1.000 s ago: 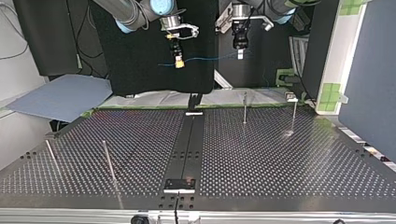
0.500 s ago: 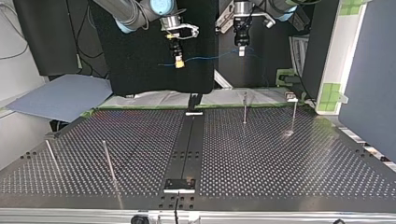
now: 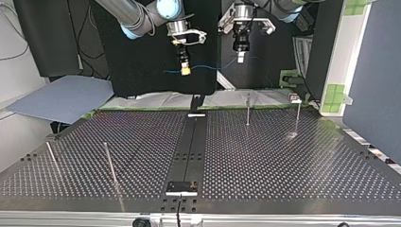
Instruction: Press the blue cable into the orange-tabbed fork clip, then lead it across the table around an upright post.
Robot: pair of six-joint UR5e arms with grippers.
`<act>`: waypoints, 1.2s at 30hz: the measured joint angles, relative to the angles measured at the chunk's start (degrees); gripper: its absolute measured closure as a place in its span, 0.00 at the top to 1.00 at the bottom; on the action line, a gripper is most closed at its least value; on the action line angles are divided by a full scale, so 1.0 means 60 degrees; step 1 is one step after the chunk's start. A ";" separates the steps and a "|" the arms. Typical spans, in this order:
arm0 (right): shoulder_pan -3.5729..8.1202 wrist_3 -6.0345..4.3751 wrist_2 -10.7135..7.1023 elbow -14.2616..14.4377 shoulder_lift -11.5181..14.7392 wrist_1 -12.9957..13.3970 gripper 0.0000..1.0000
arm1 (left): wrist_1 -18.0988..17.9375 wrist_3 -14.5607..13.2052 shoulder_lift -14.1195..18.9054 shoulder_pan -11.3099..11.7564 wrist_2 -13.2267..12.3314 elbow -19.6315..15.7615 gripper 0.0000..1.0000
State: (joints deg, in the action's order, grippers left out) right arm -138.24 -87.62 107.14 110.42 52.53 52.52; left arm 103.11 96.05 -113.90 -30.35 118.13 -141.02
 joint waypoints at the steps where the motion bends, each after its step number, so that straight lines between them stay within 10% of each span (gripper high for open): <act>1: 0.0012 -0.0074 -0.0062 -0.0052 0.0005 0.0007 0.00 | -0.0058 0.0078 0.0007 0.0039 -0.0032 -0.0004 0.00; 10: 0.0075 -0.0587 -0.0596 -0.0184 -0.0577 0.0540 0.00 | -0.0330 0.0525 -0.0514 0.0699 -0.0576 -0.0016 0.00; 25: 0.0317 -0.0680 -0.0713 -0.0331 -0.1580 0.1165 0.00 | -0.1353 0.0401 -0.1674 0.1977 -0.1734 0.0065 0.00; 36: 0.0436 -0.0640 -0.0816 -0.1097 -0.2332 0.0631 0.00 | -0.1563 0.0396 -0.2585 0.2889 -0.2074 0.0180 0.00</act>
State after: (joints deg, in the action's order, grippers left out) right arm -135.62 -91.46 102.24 103.83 38.53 56.30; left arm 93.74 98.43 -129.40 -13.01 105.68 -139.95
